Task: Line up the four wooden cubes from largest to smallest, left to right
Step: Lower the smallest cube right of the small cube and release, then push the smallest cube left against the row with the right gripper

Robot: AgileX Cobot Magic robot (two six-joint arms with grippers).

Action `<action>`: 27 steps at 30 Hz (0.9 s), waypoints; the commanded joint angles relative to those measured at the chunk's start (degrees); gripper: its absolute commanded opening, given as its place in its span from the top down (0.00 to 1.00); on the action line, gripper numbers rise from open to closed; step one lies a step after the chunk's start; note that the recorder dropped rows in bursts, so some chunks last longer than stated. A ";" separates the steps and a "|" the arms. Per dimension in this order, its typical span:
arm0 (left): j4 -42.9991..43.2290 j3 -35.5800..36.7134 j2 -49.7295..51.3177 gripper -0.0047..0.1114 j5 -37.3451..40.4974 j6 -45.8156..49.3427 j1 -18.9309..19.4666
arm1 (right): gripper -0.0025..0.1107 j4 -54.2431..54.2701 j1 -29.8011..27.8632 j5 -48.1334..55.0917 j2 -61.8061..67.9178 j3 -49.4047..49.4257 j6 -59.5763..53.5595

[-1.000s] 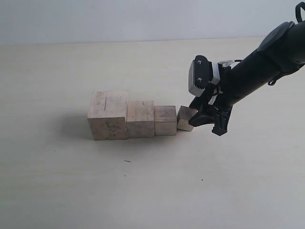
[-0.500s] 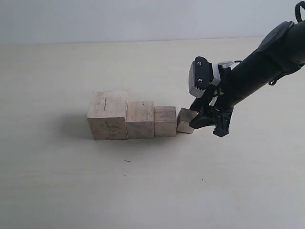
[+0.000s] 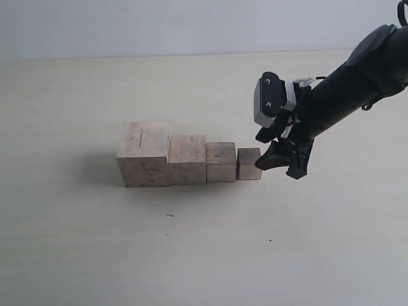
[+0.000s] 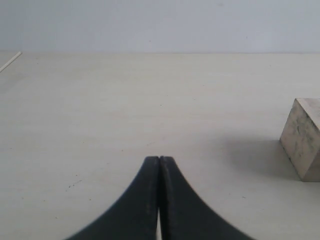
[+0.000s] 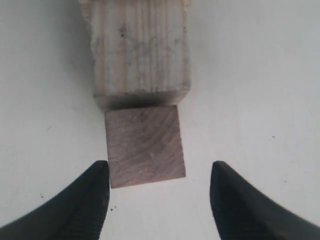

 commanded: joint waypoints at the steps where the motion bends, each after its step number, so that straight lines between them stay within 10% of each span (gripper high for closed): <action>1: 0.06 0.19 -0.31 0.96 -0.58 0.07 0.13 | 0.46 0.03 -0.11 -1.56 -4.57 -0.14 5.52; 13: 0.06 0.19 -0.31 0.96 -0.58 0.07 0.13 | 0.46 -21.70 -0.11 -4.46 -11.66 0.53 48.53; 27: 0.06 0.19 -0.31 0.96 -0.58 0.07 0.13 | 0.46 -19.77 -0.02 -8.46 -0.35 0.53 59.43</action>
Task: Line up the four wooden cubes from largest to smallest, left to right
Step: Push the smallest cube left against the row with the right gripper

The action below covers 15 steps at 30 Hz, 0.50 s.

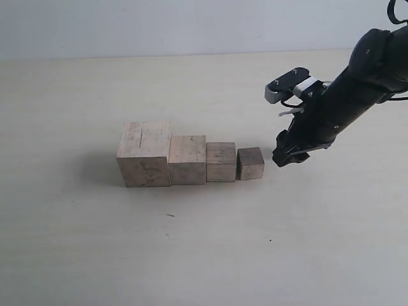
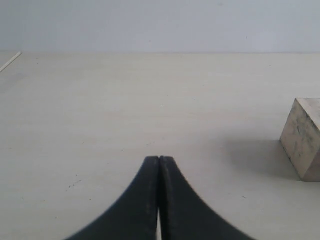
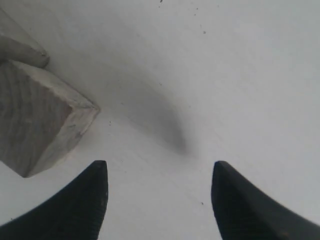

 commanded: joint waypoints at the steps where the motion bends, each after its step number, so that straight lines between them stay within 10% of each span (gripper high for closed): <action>1: 0.06 0.19 -0.31 0.96 -0.58 0.07 0.13 | 0.46 2.39 -0.02 -1.08 0.05 0.12 0.29; 15: 0.06 0.19 -0.31 0.96 -0.58 0.07 0.13 | 0.46 -4.23 4.01 -2.49 1.08 0.12 7.63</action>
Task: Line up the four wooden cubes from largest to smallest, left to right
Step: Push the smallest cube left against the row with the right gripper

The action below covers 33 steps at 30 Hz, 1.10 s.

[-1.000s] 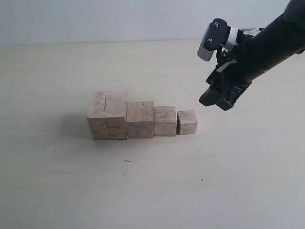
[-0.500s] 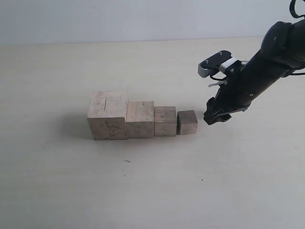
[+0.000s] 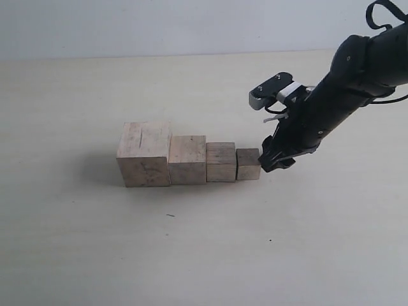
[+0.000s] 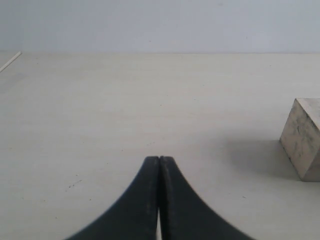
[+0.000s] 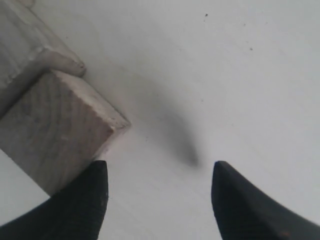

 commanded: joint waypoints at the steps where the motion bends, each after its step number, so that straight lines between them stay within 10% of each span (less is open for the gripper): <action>1: 0.06 0.19 -0.31 0.96 -0.58 0.07 0.13 | 0.46 -3.05 0.07 -1.24 0.29 0.12 4.98; 33: 0.06 0.19 -0.31 0.96 -0.58 0.07 0.13 | 0.46 6.45 0.07 -1.07 0.29 0.12 4.27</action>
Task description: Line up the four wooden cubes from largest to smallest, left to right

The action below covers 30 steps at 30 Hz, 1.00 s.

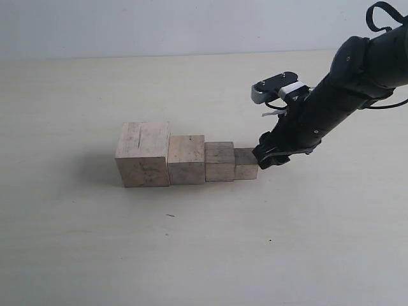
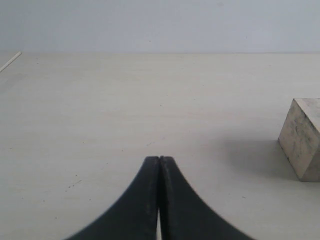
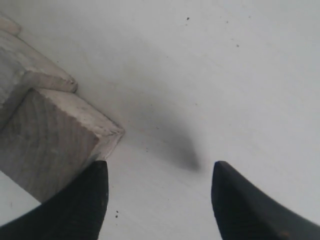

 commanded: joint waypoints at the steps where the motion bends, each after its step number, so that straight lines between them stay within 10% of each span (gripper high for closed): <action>1: 0.06 0.19 -0.31 0.96 -0.58 0.07 0.13 | 0.46 2.86 0.07 -0.33 -0.02 0.12 -0.55; 20: 0.06 0.19 -0.31 0.96 -0.58 0.07 0.13 | 0.48 -19.28 0.07 0.85 -10.18 0.12 15.32; 25: 0.06 0.19 -0.31 0.96 -0.58 0.07 0.13 | 0.98 -17.12 0.07 8.86 -20.33 0.12 26.14; 30: 0.06 0.19 -0.31 0.96 -0.58 0.07 0.13 | 0.98 -8.75 0.07 3.75 -32.27 4.79 27.25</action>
